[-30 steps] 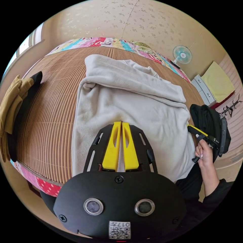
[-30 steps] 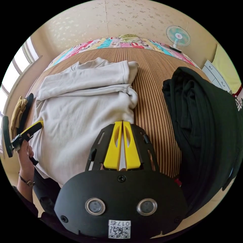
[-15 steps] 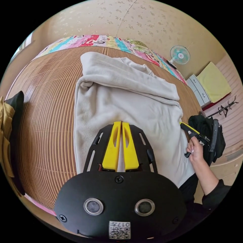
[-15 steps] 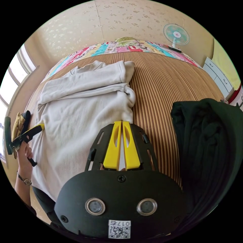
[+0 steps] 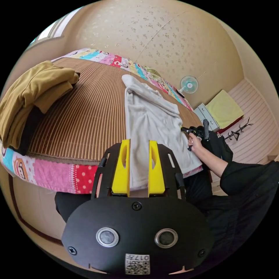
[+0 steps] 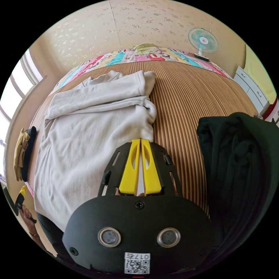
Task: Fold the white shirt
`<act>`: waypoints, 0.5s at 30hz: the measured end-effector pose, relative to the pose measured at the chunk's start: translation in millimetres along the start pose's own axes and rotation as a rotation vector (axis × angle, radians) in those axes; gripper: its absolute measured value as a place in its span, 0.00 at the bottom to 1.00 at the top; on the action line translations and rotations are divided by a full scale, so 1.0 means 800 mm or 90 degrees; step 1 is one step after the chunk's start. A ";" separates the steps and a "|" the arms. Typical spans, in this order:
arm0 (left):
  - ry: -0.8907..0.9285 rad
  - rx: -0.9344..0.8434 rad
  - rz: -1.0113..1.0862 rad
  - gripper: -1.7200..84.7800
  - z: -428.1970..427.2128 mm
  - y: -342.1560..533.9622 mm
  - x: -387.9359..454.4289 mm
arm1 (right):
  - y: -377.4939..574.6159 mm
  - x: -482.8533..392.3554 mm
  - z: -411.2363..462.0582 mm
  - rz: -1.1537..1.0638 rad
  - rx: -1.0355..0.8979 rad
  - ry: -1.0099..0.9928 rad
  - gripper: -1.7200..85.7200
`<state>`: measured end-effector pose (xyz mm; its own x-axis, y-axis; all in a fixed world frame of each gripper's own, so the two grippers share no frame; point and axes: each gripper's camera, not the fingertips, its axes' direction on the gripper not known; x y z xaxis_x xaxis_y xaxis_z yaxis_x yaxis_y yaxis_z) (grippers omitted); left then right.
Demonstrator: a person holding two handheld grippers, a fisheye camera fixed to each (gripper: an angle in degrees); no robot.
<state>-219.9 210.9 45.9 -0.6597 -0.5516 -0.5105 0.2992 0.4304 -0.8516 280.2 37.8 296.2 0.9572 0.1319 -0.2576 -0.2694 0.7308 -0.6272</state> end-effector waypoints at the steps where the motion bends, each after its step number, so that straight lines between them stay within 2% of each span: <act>1: 0.019 -0.024 -0.004 0.13 0.003 0.009 -0.004 | -0.001 -0.004 0.000 -0.003 0.000 0.004 0.02; 4: 0.029 -0.068 -0.044 0.13 0.011 0.025 -0.010 | -0.003 -0.008 -0.001 -0.002 0.000 0.001 0.02; 8: 0.040 -0.070 -0.061 0.13 0.001 0.025 -0.010 | -0.006 -0.011 -0.003 0.002 -0.001 -0.009 0.03; 12: 0.046 -0.186 -0.095 0.09 0.031 0.010 -0.017 | -0.008 -0.022 -0.006 -0.003 0.000 0.000 0.03; 15: 0.081 -0.180 -0.079 0.08 0.012 -0.008 -0.004 | -0.015 -0.037 -0.008 -0.016 -0.009 0.023 0.03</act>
<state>-213.0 203.4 51.9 -0.7652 -0.5264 -0.3706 0.0193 0.5567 -0.8305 254.6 20.9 306.7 0.9594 0.0896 -0.2674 -0.2472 0.7238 -0.6442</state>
